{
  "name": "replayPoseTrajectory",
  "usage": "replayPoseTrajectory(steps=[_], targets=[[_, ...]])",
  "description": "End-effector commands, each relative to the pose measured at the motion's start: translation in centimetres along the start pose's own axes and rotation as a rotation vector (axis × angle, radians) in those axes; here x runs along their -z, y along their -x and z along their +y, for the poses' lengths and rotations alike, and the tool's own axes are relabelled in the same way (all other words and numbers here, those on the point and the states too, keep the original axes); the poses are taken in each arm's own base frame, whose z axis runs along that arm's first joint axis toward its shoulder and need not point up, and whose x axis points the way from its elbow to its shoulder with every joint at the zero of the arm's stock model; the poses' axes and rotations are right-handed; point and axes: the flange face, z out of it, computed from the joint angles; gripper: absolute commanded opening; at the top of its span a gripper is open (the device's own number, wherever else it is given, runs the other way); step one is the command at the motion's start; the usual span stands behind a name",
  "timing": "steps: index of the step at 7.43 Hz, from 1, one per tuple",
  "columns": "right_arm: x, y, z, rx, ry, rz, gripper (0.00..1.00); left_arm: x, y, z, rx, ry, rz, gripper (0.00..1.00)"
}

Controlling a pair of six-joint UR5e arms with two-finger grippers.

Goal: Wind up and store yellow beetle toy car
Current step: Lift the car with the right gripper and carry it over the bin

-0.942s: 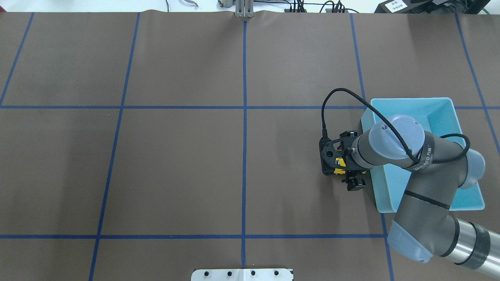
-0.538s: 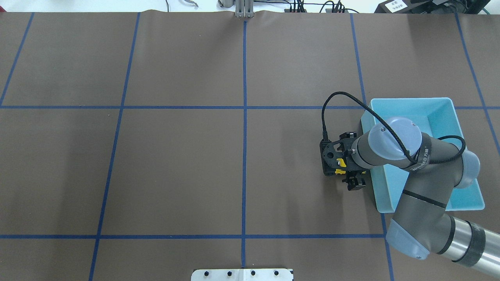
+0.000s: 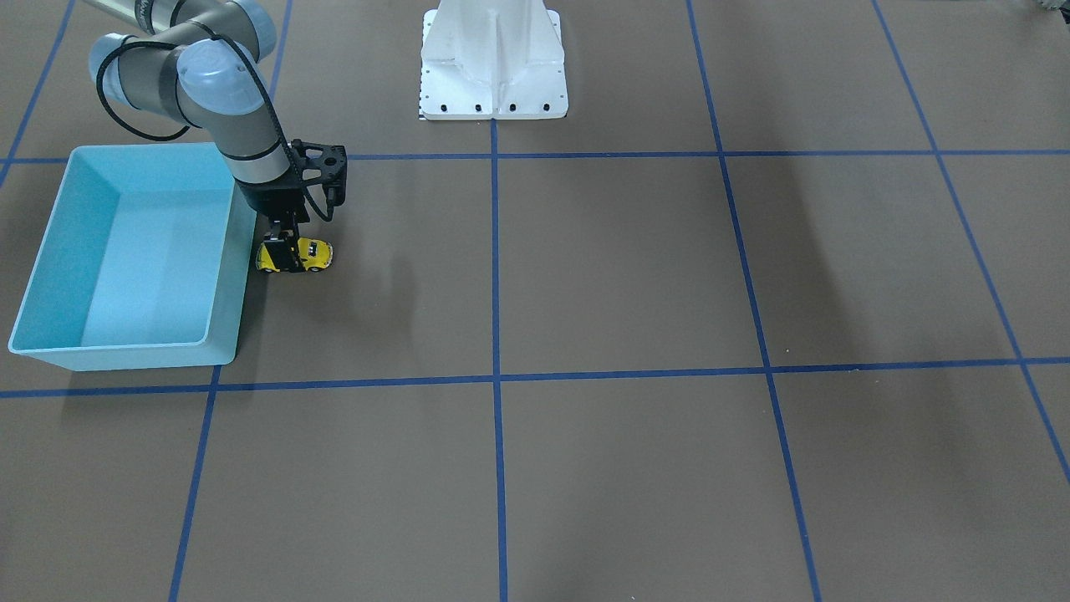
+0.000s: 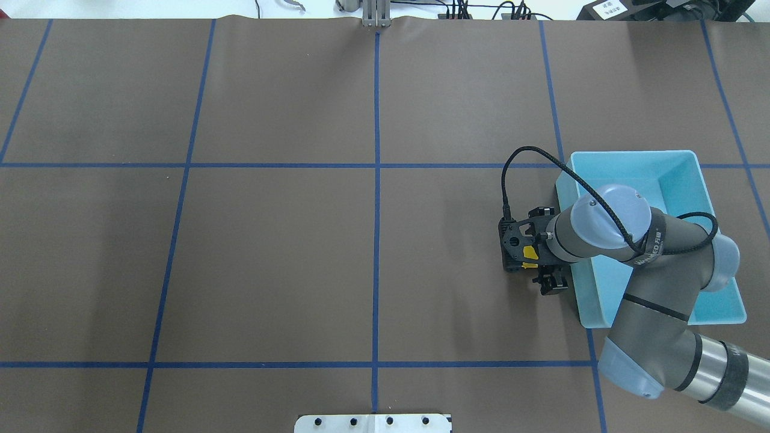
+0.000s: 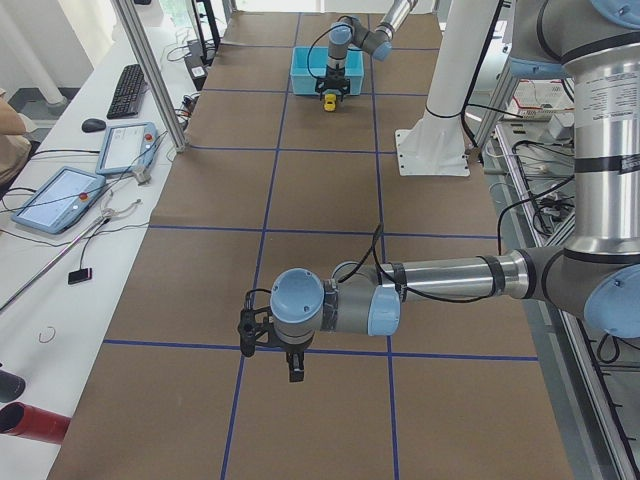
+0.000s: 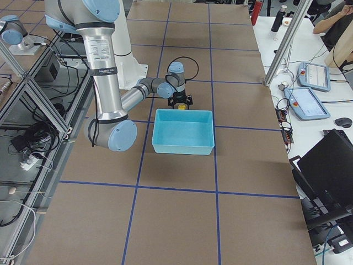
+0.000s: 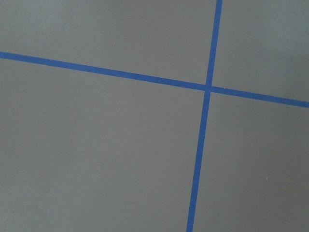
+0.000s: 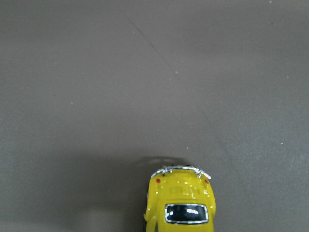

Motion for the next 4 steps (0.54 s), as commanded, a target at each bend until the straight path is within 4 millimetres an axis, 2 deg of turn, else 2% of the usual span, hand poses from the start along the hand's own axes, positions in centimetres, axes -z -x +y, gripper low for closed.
replayPoseTrajectory(steps=[1, 2, 3, 4], targets=[[-0.09, 0.00, -0.28, -0.001, -0.007, 0.002, 0.53, -0.02, 0.01, 0.04, 0.001, 0.001, 0.001, 1.00], [0.03, -0.06, -0.53, -0.002, -0.011, 0.003, 0.07, -0.01, 0.02, 0.03, 0.000, 0.000, 0.000, 1.00], [0.34, -0.11, -0.80, -0.004, -0.019, 0.006, 0.00, -0.01, 0.02, 0.03, 0.000, 0.000, 0.000, 1.00], [0.62, -0.03, -0.81, -0.004, -0.023, 0.008, 0.00, -0.06, 0.10, 0.03, 0.001, 0.001, -0.003, 1.00]])
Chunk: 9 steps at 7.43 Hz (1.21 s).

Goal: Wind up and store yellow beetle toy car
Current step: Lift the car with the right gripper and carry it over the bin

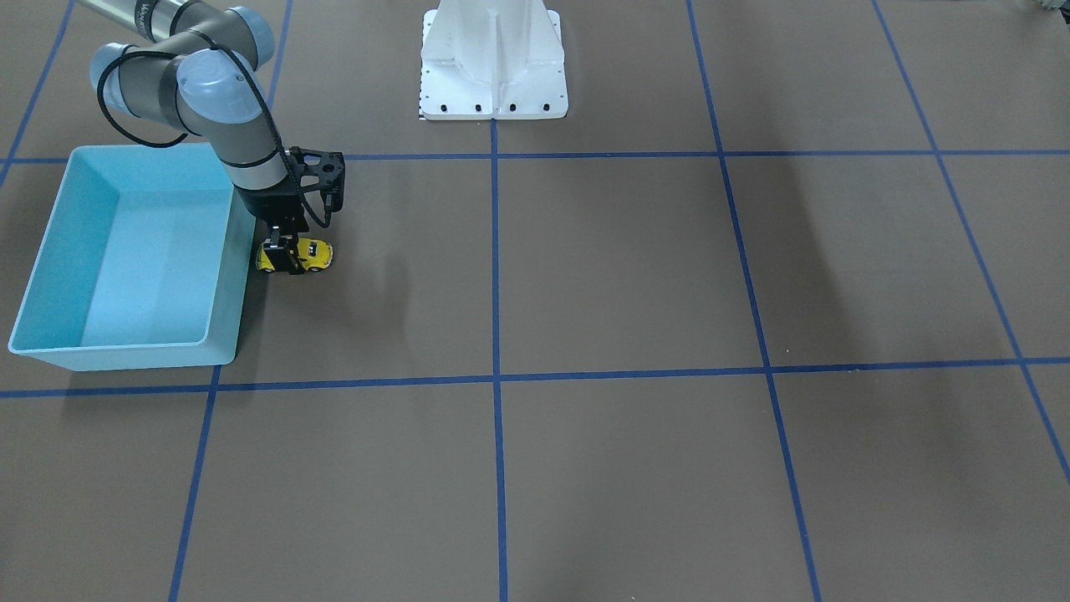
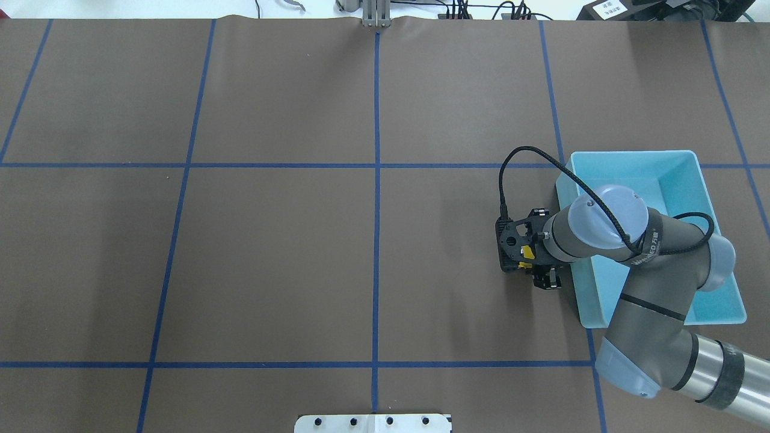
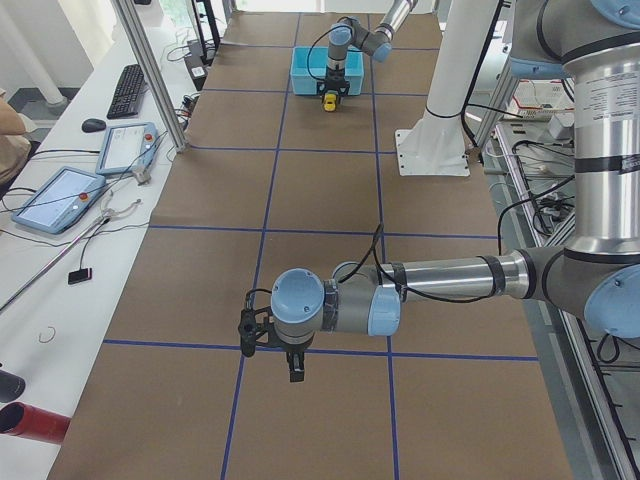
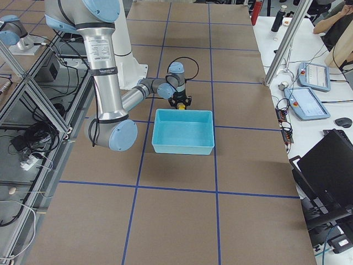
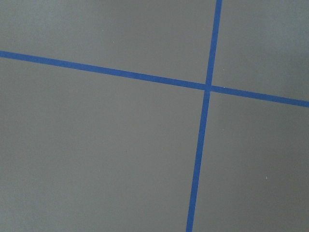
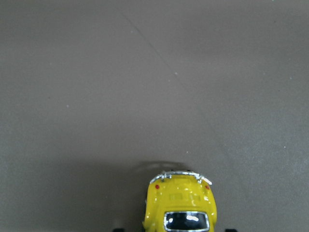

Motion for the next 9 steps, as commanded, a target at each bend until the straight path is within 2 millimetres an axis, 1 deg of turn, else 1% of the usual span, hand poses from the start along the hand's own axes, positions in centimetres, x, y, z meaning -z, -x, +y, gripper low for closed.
replayPoseTrajectory(steps=[1, 2, 3, 4, 5, 6, 7, 8, 9], targets=[[1.5, 0.0, -0.6, -0.004, -0.028, 0.010, 0.00, -0.1, 0.1, 0.1, 0.001, 0.002, -0.004, 1.00], [3.9, -0.3, -1.6, -0.004, -0.059, 0.028, 0.00, 0.0, 0.1, 0.0, 0.001, 0.000, -0.006, 1.00], [7.1, -1.4, -3.9, -0.008, -0.087, 0.038, 0.00, 0.0, 0.1, 0.1, 0.002, 0.000, -0.006, 1.00], [10.3, -3.6, -6.3, -0.025, -0.112, 0.050, 0.00, 0.0, 0.1, 0.0, 0.002, 0.000, -0.006, 1.00], [13.3, -5.5, -6.5, -0.054, -0.082, 0.036, 0.00, 0.0, 0.1, 0.0, 0.001, 0.000, -0.004, 1.00], [15.9, -7.6, -5.5, -0.084, -0.064, 0.010, 0.00, 0.0, 0.0, 0.0, 0.000, -0.001, -0.002, 1.00], [18.9, -8.6, -3.2, -0.023, -0.038, 0.019, 0.00, 0.0, 0.0, 0.0, 0.000, -0.001, -0.002, 1.00], [21.9, -8.3, -0.8, 0.040, -0.018, 0.019, 0.00, 0.0, 0.0, 0.0, 0.001, 0.001, -0.001, 1.00], [22.9, -5.8, 3.3, 0.028, 0.012, 0.000, 0.00, 0.0, 0.0, 0.0, 0.001, 0.001, 0.000, 1.00]])
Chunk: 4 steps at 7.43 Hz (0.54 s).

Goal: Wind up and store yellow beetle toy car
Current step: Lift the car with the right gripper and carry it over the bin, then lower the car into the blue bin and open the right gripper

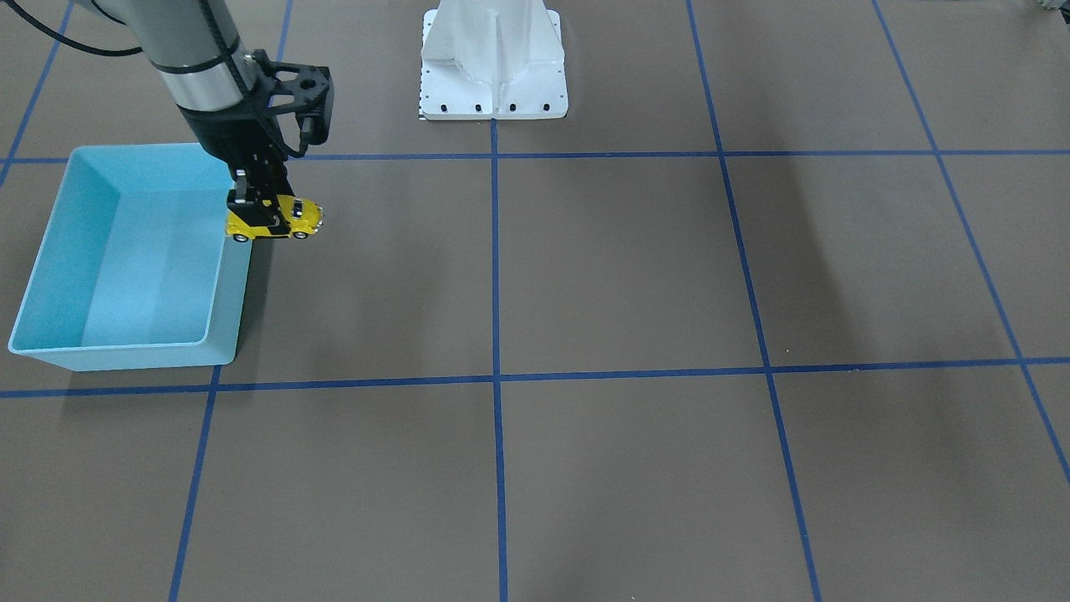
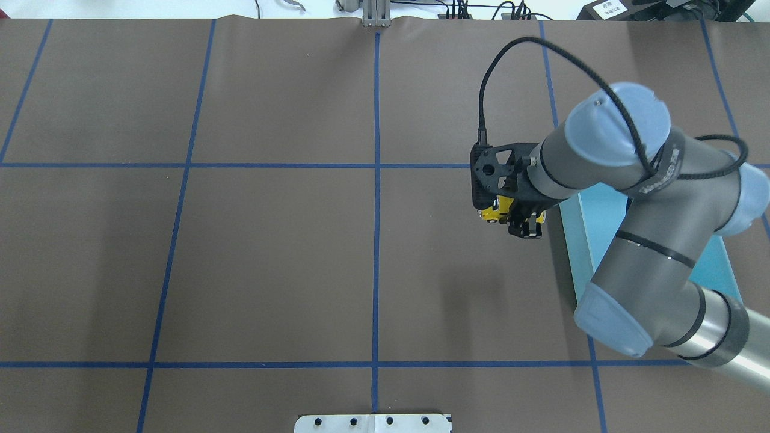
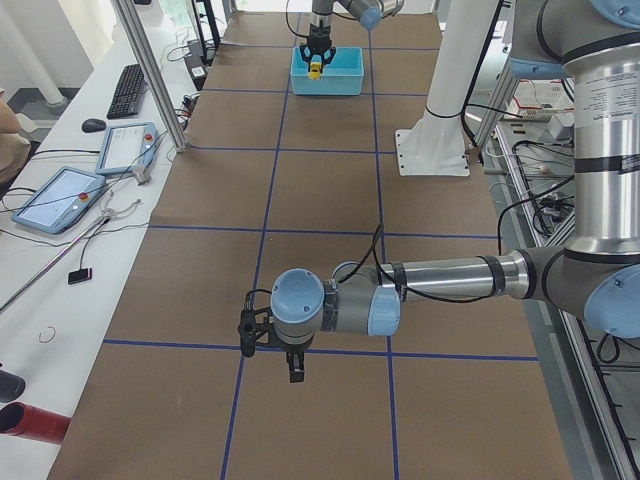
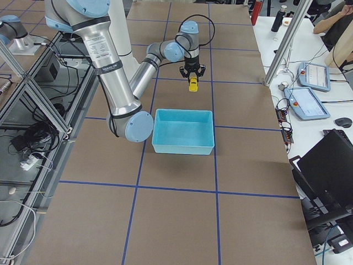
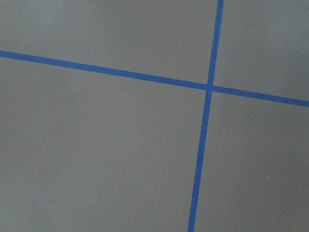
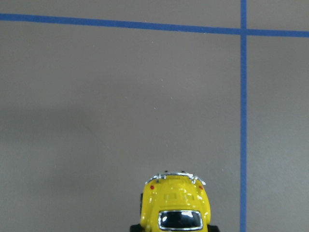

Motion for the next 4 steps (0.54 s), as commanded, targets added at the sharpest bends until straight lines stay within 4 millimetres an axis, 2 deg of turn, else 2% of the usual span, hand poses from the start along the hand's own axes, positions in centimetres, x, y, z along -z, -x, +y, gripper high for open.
replayPoseTrajectory(steps=[1, 3, 4], targets=[[2.0, 4.9, 8.9, -0.002, 0.079, -0.047, 0.00, 0.0, 0.0, 0.0, 0.000, 0.001, 0.002, 1.00], [-0.3, 7.9, 16.1, 0.073, 0.095, -0.047, 0.00, 0.0, -0.1, 0.0, -0.003, 0.000, 0.003, 1.00], [-2.7, 7.4, 17.3, 0.087, 0.082, -0.039, 0.00, 0.0, -0.1, 0.0, 0.000, 0.001, 0.003, 1.00]])
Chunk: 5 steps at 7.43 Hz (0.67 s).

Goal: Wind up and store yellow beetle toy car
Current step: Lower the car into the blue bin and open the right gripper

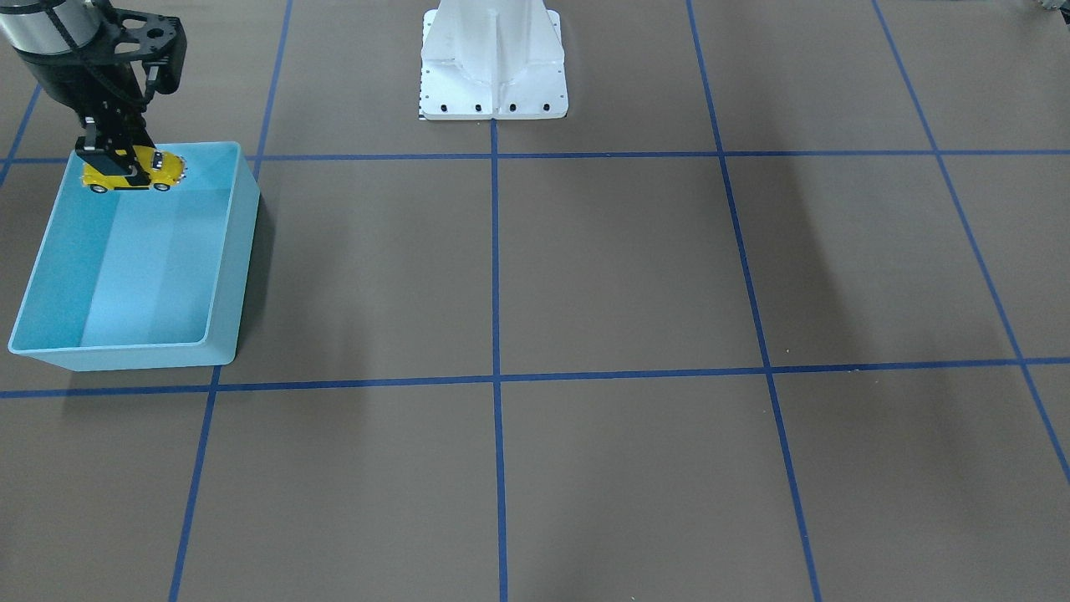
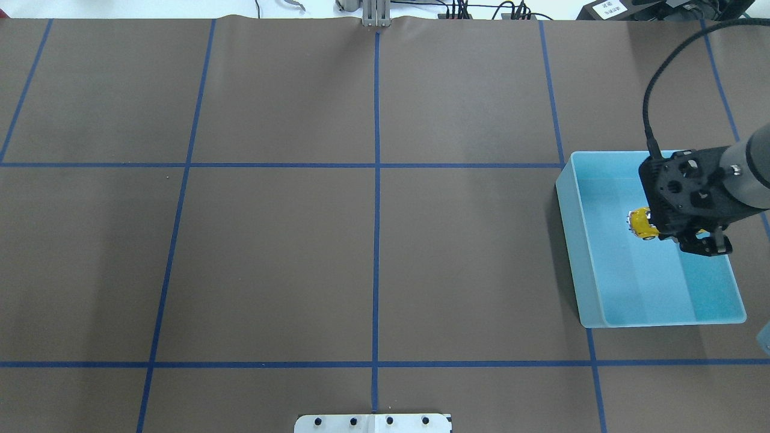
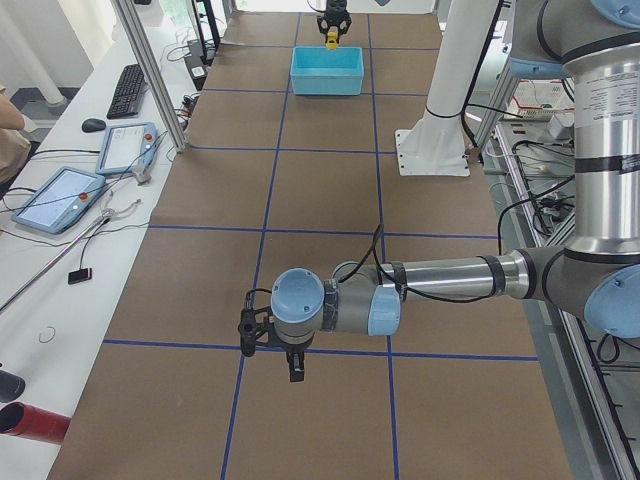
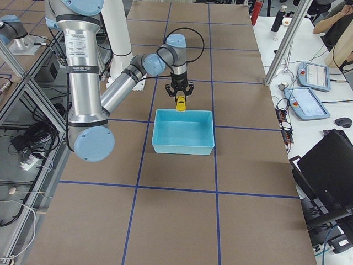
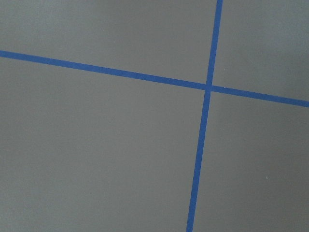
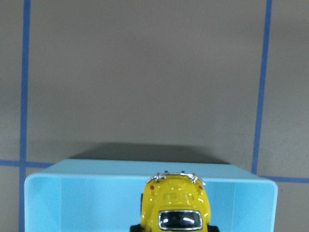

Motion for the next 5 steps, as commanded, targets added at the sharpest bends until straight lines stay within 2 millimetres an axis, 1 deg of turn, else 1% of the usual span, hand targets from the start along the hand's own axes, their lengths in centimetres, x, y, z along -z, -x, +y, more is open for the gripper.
replayPoseTrajectory(steps=[1, 2, 3, 5], targets=[[-5.9, -0.4, 3.7, 0.031, -0.008, 0.010, 0.00, 0.0, -0.1, 0.0, -0.002, 0.000, 0.001, 1.00], [-9.3, -1.3, 4.8, 0.030, -0.010, 0.011, 0.00, -0.1, -0.1, 0.0, -0.003, 0.001, 0.001, 1.00], [-11.8, -1.7, 5.8, 0.026, -0.007, 0.002, 0.00, 0.0, -0.2, -0.1, -0.004, 0.000, 0.001, 1.00], [-14.1, -2.1, 6.1, -0.004, -0.022, -0.038, 0.00, 0.0, -0.2, -0.1, -0.003, 0.000, 0.001, 1.00]])
